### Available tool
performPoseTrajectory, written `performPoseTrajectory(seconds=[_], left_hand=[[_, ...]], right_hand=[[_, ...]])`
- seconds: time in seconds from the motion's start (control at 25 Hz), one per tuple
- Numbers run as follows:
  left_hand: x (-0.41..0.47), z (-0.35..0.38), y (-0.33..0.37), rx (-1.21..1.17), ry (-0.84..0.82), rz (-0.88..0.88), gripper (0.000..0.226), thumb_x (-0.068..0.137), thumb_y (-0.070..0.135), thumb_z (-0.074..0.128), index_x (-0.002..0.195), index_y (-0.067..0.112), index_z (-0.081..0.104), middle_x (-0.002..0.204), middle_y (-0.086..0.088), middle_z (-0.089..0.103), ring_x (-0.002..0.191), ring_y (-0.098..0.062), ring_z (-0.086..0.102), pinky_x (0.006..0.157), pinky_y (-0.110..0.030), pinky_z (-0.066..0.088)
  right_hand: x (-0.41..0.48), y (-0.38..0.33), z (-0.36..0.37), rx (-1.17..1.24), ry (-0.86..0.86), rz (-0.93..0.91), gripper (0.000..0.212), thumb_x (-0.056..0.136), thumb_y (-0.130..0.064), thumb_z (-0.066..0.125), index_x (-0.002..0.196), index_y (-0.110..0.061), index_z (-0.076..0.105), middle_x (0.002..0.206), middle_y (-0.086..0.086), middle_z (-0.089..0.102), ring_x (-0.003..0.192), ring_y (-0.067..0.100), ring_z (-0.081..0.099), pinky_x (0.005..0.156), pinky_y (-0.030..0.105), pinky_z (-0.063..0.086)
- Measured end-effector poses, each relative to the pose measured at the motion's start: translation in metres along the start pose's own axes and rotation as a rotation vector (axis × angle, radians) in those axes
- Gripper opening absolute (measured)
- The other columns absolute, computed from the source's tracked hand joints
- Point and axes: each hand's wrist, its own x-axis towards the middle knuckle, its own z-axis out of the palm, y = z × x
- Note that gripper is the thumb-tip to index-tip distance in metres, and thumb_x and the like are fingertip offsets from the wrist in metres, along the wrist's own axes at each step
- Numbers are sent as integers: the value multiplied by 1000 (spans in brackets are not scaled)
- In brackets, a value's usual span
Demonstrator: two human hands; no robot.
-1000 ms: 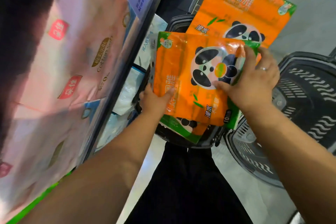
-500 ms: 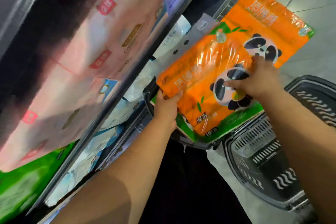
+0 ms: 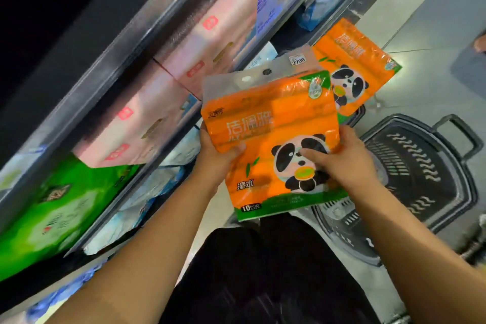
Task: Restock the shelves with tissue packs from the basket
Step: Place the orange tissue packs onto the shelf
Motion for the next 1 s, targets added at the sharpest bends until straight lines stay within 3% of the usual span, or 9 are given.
performPoseTrajectory(seconds=[0.16, 0.28, 0.44, 0.6, 0.76, 0.88, 1.0], left_hand=[[-58, -39, 12, 86, 100, 138, 84, 76, 35, 80, 134, 48, 21, 136, 9, 52, 122, -20, 55, 98, -58, 46], [-98, -68, 10, 88, 167, 154, 77, 74, 43, 78, 126, 47, 22, 126, 13, 51, 118, -20, 55, 98, -56, 47], [-156, -107, 11, -12, 226, 246, 70, 74, 45, 77, 127, 46, 30, 132, 7, 55, 112, -15, 58, 90, -43, 51], [-209, -151, 23, -117, 253, 308, 70, 75, 41, 78, 127, 51, 32, 126, 14, 54, 107, -10, 58, 77, -32, 53], [-241, -190, 42, -153, 280, 340, 77, 66, 42, 85, 121, 55, 32, 132, 10, 53, 116, -17, 56, 94, -51, 50], [-254, -214, 61, -160, 311, 357, 78, 67, 38, 85, 121, 58, 32, 133, 7, 53, 115, -20, 57, 93, -55, 50], [-256, -226, 76, -127, 305, 374, 86, 58, 48, 85, 124, 61, 31, 136, 6, 50, 117, -22, 56, 91, -57, 50]], right_hand=[[-55, -33, 0, -119, 15, -118, 79, 61, -68, 75, 122, -27, 44, 112, 4, 61, 101, 28, 60, 77, 41, 49], [-99, -52, 5, -172, 19, -189, 80, 64, -69, 71, 123, -25, 42, 110, 3, 62, 99, 29, 61, 77, 44, 51], [-158, -75, 15, -175, 24, -270, 74, 67, -67, 71, 123, -27, 42, 110, -4, 62, 103, 27, 61, 73, 36, 43], [-211, -119, 16, -159, 26, -384, 66, 71, -61, 73, 118, -29, 42, 99, -13, 52, 100, 23, 58, 72, 33, 36], [-232, -166, 13, -147, 22, -502, 58, 70, -61, 73, 107, -29, 42, 89, -15, 54, 84, 16, 51, 62, 31, 36], [-236, -202, 12, -135, 7, -571, 57, 71, -60, 73, 106, -25, 46, 89, -11, 55, 83, 19, 53, 61, 33, 37], [-228, -229, 12, -155, -16, -609, 57, 73, -61, 72, 110, -26, 46, 95, -8, 57, 86, 21, 55, 68, 37, 44]])
